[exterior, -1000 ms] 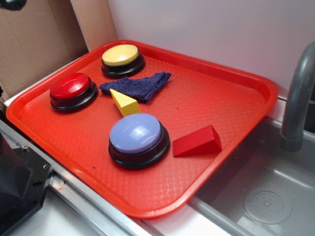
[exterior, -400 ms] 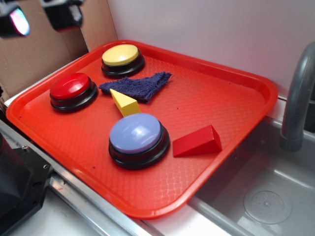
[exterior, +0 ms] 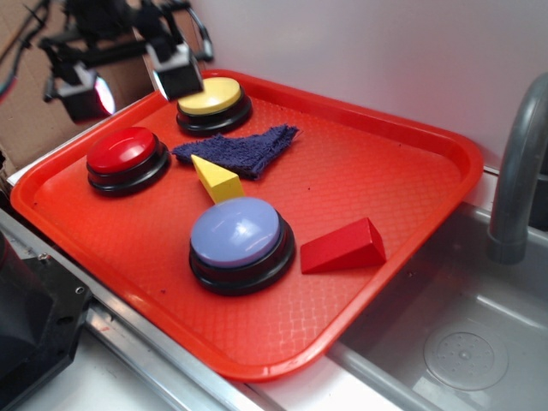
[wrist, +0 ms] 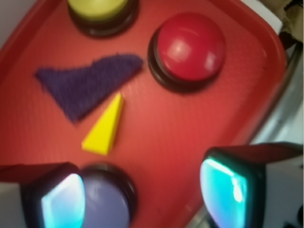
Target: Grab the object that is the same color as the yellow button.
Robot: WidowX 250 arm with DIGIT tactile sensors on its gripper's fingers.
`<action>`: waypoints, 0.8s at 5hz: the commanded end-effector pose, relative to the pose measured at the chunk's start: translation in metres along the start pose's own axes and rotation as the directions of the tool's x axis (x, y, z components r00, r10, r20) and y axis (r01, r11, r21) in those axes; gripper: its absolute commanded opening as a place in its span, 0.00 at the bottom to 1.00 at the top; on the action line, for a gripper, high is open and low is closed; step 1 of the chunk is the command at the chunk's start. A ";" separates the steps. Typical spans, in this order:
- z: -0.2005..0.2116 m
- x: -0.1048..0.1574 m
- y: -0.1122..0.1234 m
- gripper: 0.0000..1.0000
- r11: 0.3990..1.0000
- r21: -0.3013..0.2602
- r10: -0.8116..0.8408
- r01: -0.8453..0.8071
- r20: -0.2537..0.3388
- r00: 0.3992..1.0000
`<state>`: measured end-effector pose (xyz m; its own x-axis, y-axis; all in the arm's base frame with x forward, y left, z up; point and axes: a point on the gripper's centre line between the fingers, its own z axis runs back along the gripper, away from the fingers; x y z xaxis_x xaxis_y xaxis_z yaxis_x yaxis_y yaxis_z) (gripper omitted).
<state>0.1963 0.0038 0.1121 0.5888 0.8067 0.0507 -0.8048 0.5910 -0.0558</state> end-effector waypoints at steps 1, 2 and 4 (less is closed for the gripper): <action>-0.036 0.010 -0.025 1.00 1.000 0.008 0.024 -0.025 0.041 0.999; -0.055 0.008 -0.030 1.00 0.999 0.025 0.025 -0.025 0.026 0.999; -0.076 0.011 -0.028 1.00 0.998 0.030 0.054 -0.054 -0.002 0.999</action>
<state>0.2279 -0.0103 0.0317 0.5445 0.8383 0.0270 -0.8386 0.5447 -0.0009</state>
